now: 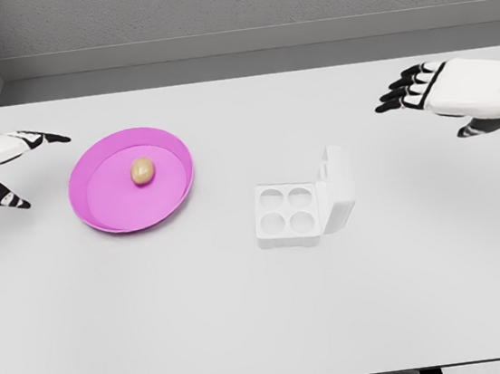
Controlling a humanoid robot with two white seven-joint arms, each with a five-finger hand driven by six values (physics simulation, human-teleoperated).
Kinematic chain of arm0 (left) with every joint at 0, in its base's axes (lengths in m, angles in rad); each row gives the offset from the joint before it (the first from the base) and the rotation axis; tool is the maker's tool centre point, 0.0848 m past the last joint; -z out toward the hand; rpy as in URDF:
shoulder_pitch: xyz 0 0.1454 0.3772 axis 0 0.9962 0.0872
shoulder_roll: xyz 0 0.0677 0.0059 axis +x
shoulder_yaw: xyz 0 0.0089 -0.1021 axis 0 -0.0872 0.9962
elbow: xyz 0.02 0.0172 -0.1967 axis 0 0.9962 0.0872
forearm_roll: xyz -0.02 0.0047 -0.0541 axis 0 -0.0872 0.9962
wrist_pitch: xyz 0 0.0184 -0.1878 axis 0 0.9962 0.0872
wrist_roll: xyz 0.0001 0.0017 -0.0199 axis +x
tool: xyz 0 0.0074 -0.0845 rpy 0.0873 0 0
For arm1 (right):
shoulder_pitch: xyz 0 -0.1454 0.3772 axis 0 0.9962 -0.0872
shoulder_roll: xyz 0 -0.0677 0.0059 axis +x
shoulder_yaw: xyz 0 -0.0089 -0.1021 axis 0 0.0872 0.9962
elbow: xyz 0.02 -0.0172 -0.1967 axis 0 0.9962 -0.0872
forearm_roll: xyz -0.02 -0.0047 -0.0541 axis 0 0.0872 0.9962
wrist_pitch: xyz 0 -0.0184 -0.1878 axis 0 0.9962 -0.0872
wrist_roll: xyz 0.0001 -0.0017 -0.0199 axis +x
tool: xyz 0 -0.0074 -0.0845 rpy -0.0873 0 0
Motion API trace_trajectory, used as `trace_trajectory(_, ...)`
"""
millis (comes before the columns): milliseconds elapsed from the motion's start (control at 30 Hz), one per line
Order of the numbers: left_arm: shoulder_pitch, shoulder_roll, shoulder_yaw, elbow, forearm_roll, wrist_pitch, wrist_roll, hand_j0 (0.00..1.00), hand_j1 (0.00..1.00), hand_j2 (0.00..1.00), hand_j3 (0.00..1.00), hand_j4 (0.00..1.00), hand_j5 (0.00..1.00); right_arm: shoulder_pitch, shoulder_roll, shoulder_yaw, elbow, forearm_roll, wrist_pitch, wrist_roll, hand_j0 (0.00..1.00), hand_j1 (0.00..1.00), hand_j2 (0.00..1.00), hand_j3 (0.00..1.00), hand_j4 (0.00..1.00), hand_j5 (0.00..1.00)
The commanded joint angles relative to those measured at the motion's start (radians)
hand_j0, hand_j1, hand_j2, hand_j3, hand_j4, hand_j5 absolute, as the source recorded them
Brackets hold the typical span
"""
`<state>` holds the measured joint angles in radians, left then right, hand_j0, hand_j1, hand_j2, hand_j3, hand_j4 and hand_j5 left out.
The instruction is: Pack egg into the box and close the box lid
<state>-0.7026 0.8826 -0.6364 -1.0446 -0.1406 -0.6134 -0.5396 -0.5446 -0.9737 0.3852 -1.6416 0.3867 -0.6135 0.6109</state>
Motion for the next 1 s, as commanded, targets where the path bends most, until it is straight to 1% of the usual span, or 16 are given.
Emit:
trace_trajectory(0, 0.0, -0.007, 0.0, 0.014, 0.006, 0.003, 0.0, 1.0, 1.0, 1.0, 1.0, 1.0, 1.0, 0.0, 0.003, 0.004, -0.006, -0.002, 0.003, 0.0, 1.0, 1.0, 1.0, 1.0, 1.0, 1.0)
trace_trajectory(67, 0.0, -0.008, -0.002, 0.025, 0.006, 0.003, 0.0, 1.0, 1.0, 1.0, 1.0, 1.0, 1.0, 0.0, 0.001, 0.001, -0.001, -0.005, 0.003, 0.0, 1.0, 1.0, 1.0, 1.0, 1.0, 1.0)
trace_trajectory(100, -0.002, -0.034, -0.003, 0.021, 0.003, 0.003, -0.003, 1.0, 1.0, 1.0, 1.0, 1.0, 1.0, 0.0, 0.001, -0.002, 0.002, -0.008, 0.003, 0.0, 1.0, 1.0, 1.0, 1.0, 1.0, 1.0)
trace_trajectory(133, -0.021, -0.05, -0.023, 0.018, -0.025, 0.003, -0.008, 1.0, 1.0, 1.0, 1.0, 1.0, 1.0, 0.002, -0.002, -0.006, 0.008, -0.012, 0.003, 0.0, 1.0, 1.0, 1.0, 1.0, 1.0, 1.0)
trace_trajectory(200, -0.113, -0.119, -0.118, 0.024, -0.027, 0.003, -0.008, 1.0, 1.0, 1.0, 1.0, 1.0, 1.0, 0.005, -0.006, -0.064, 0.017, -0.011, 0.003, 0.0, 1.0, 1.0, 1.0, 1.0, 1.0, 1.0)
trace_trajectory(267, -0.143, -0.186, -0.128, 0.025, -0.03, 0.003, -0.011, 1.0, 1.0, 1.0, 1.0, 1.0, 1.0, 0.032, -0.008, -0.069, 0.017, -0.012, 0.003, 0.0, 1.0, 1.0, 1.0, 1.0, 1.0, 1.0)
trace_trajectory(300, -0.147, -0.189, -0.15, 0.017, -0.033, 0.003, -0.02, 1.0, 1.0, 1.0, 1.0, 1.0, 1.0, 0.037, -0.013, -0.069, 0.017, -0.012, 0.003, 0.0, 1.0, 1.0, 1.0, 1.0, 1.0, 1.0)
trace_trajectory(333, -0.169, -0.211, -0.204, 0.017, -0.039, 0.003, -0.022, 1.0, 1.0, 1.0, 1.0, 1.0, 1.0, 0.046, -0.014, -0.068, 0.016, -0.011, 0.003, 0.0, 1.0, 1.0, 1.0, 1.0, 1.0, 1.0)
trace_trajectory(367, -0.175, -0.215, -0.217, 0.021, -0.04, 0.003, -0.022, 1.0, 1.0, 1.0, 1.0, 1.0, 1.0, 0.049, -0.013, -0.066, 0.01, -0.011, 0.003, 0.0, 1.0, 1.0, 1.0, 1.0, 1.0, 1.0)
trace_trajectory(400, -0.176, -0.237, -0.218, 0.032, -0.054, 0.003, -0.022, 1.0, 1.0, 1.0, 1.0, 1.0, 1.0, 0.052, -0.013, -0.058, 0.006, -0.011, 0.003, 0.0, 1.0, 1.0, 1.0, 1.0, 1.0, 1.0)
trace_trajectory(433, -0.179, -0.27, -0.218, 0.054, -0.103, 0.003, -0.022, 1.0, 1.0, 1.0, 1.0, 1.0, 1.0, 0.069, -0.013, -0.058, 0.003, -0.011, 0.003, 0.0, 1.0, 1.0, 1.0, 1.0, 1.0, 1.0)
trace_trajectory(567, -0.179, -0.281, -0.233, 0.072, -0.137, 0.003, -0.023, 1.0, 1.0, 1.0, 1.0, 1.0, 1.0, 0.09, -0.013, -0.055, 0.002, -0.012, 0.003, 0.0, 1.0, 1.0, 1.0, 1.0, 1.0, 1.0)
trace_trajectory(667, -0.181, -0.295, -0.233, 0.113, -0.151, 0.003, -0.023, 1.0, 1.0, 1.0, 1.0, 1.0, 1.0, 0.092, -0.013, -0.012, -0.001, -0.011, 0.003, 0.0, 1.0, 1.0, 1.0, 1.0, 1.0, 1.0)
trace_trajectory(800, -0.181, -0.295, -0.233, 0.118, -0.157, 0.003, -0.029, 1.0, 1.0, 1.0, 1.0, 1.0, 1.0, 0.094, -0.013, 0.017, -0.032, -0.009, 0.003, 0.0, 1.0, 1.0, 1.0, 1.0, 1.0, 1.0)
trace_trajectory(900, -0.189, -0.298, -0.233, 0.123, -0.159, 0.003, -0.043, 0.93, 0.93, 0.93, 0.93, 0.93, 0.93, 0.097, -0.034, 0.052, -0.04, -0.005, 0.003, 0.0, 1.0, 1.0, 1.0, 1.0, 1.0, 1.0)
trace_trajectory(967, -0.201, -0.312, -0.233, 0.149, -0.159, 0.003, -0.043, 0.93, 0.93, 0.93, 0.93, 0.93, 0.93, 0.118, -0.036, 0.052, -0.049, -0.003, 0.003, 0.0, 1.0, 1.0, 1.0, 1.0, 1.0, 1.0)
